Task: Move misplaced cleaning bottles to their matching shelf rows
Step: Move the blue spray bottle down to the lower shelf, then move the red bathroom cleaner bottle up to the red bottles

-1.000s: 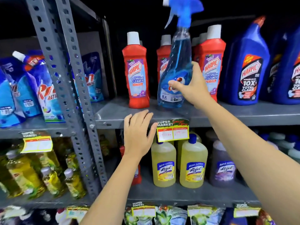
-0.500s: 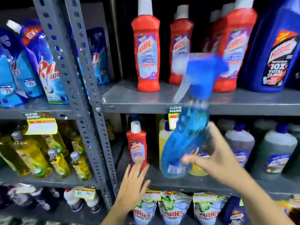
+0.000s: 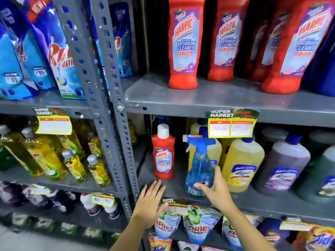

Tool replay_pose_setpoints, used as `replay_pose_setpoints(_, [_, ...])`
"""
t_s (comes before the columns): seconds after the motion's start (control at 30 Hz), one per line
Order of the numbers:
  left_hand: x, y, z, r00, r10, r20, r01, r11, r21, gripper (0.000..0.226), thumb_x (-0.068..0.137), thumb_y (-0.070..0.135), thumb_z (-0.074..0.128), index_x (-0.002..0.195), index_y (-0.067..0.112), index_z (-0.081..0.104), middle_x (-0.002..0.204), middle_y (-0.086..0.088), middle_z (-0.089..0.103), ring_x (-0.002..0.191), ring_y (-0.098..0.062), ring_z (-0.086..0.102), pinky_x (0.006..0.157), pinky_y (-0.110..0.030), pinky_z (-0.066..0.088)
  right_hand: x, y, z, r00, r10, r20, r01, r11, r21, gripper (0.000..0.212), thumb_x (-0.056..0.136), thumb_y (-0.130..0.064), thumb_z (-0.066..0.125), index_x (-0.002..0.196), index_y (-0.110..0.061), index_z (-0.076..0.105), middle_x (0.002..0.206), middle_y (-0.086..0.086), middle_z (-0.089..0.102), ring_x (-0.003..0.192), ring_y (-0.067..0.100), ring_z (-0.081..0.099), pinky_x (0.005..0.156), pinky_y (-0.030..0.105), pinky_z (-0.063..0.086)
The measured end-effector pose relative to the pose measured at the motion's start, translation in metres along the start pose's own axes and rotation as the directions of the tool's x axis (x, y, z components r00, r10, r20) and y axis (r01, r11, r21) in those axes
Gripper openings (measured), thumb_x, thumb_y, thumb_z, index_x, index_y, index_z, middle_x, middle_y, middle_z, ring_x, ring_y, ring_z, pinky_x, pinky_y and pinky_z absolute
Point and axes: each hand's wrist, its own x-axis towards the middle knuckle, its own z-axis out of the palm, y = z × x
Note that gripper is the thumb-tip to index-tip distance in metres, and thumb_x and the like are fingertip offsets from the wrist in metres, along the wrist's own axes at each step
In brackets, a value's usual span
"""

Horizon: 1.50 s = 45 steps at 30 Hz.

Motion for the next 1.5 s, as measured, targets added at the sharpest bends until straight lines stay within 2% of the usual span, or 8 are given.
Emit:
replay_pose_setpoints(0.23, [-0.002,0.0,0.002,1.0,0.0,0.005,0.0,1.0,0.001,0.065,0.101,0.058,0.018,0.148,0.019,0.039,0.153,-0.004,0.037,0.142,-0.019,0.028,0.112,-0.041,0.011,-0.001,0.011,0.008,0.999,-0.026,-0.022,0.027,0.998,0.049,0.068,0.079,-0.014,0.08,0.122,-0.042,0.035,0.116,-0.024,0.057,0.103,-0.022,0.056,0.083,0.004,0.047])
replay_pose_setpoints(0.43, [-0.003,-0.001,-0.002,1.0,0.014,0.02,-0.014,1.0,0.001,0.065,0.101,0.059,0.019,0.148,0.018,0.036,0.154,-0.004,0.035,0.142,-0.019,0.026,0.113,-0.04,0.008,-0.004,0.023,0.009,0.996,-0.038,-0.085,0.036,0.999,-0.027,0.071,0.078,-0.035,0.08,0.136,-0.032,0.041,0.121,-0.012,0.054,0.116,0.005,0.057,0.089,0.023,0.052])
replay_pose_setpoints(0.67, [-0.004,0.001,-0.007,0.998,0.004,0.059,-0.005,1.0,0.019,0.066,0.101,0.058,0.018,0.145,0.016,0.042,0.151,-0.006,0.04,0.139,-0.022,0.036,0.11,-0.042,0.015,-0.035,-0.01,0.007,0.898,-0.122,-0.423,0.112,0.992,-0.049,0.047,0.078,-0.047,0.076,0.111,-0.031,0.048,0.091,-0.004,0.054,0.078,0.011,0.052,0.065,0.032,0.047])
replay_pose_setpoints(0.77, [-0.003,0.001,-0.004,1.0,0.011,0.024,-0.012,1.0,0.026,0.064,0.099,0.057,0.029,0.146,0.016,0.04,0.152,-0.007,0.039,0.14,-0.022,0.033,0.112,-0.042,0.011,-0.035,-0.045,0.02,0.917,-0.298,-0.265,0.308,0.951,-0.006,0.02,0.086,-0.028,0.069,0.097,-0.036,0.054,0.076,-0.008,0.06,0.07,0.014,0.057,0.059,0.026,0.047])
replay_pose_setpoints(0.9, [-0.004,0.001,-0.003,0.998,-0.004,0.06,0.003,1.0,0.024,0.065,0.101,0.058,0.022,0.147,0.016,0.038,0.152,-0.007,0.039,0.14,-0.022,0.034,0.11,-0.044,0.015,0.0,-0.081,0.06,0.978,-0.176,0.11,0.176,0.984,0.008,0.047,0.084,-0.024,0.073,0.125,-0.023,0.051,0.106,-0.003,0.06,0.087,0.009,0.062,0.071,0.015,0.051])
replay_pose_setpoints(1.13, [0.0,0.002,0.001,0.994,-0.028,0.107,0.024,0.999,0.039,0.071,0.1,0.06,0.013,0.146,0.013,0.04,0.15,-0.01,0.041,0.138,-0.025,0.037,0.11,-0.049,0.022,0.056,-0.084,0.113,0.983,0.185,-0.022,-0.184,0.982,0.038,0.089,0.08,-0.022,0.077,0.15,-0.007,0.024,0.141,0.016,0.042,0.127,0.033,0.051,0.102,0.042,0.047])
replay_pose_setpoints(1.33, [0.001,0.006,-0.006,0.991,-0.016,0.133,-0.007,0.985,0.17,0.086,0.078,0.069,-0.019,0.146,0.016,-0.019,0.159,-0.004,-0.015,0.147,-0.023,-0.013,0.115,-0.047,-0.011,0.075,-0.065,0.12,0.987,0.161,-0.008,-0.161,0.987,0.027,0.069,0.071,-0.022,0.086,0.128,-0.012,0.049,0.125,0.01,0.064,0.116,0.029,0.062,0.098,0.043,0.051])
replay_pose_setpoints(1.5, [0.001,0.004,-0.009,0.995,0.007,0.101,-0.02,0.992,0.123,0.097,0.075,0.076,-0.018,0.153,0.019,-0.011,0.162,-0.004,-0.013,0.146,-0.018,-0.017,0.113,-0.042,-0.018,0.062,-0.062,0.117,0.995,0.096,-0.023,-0.095,0.995,0.018,0.058,0.074,-0.017,0.084,0.123,-0.011,0.054,0.122,0.01,0.067,0.114,0.026,0.064,0.096,0.038,0.051])
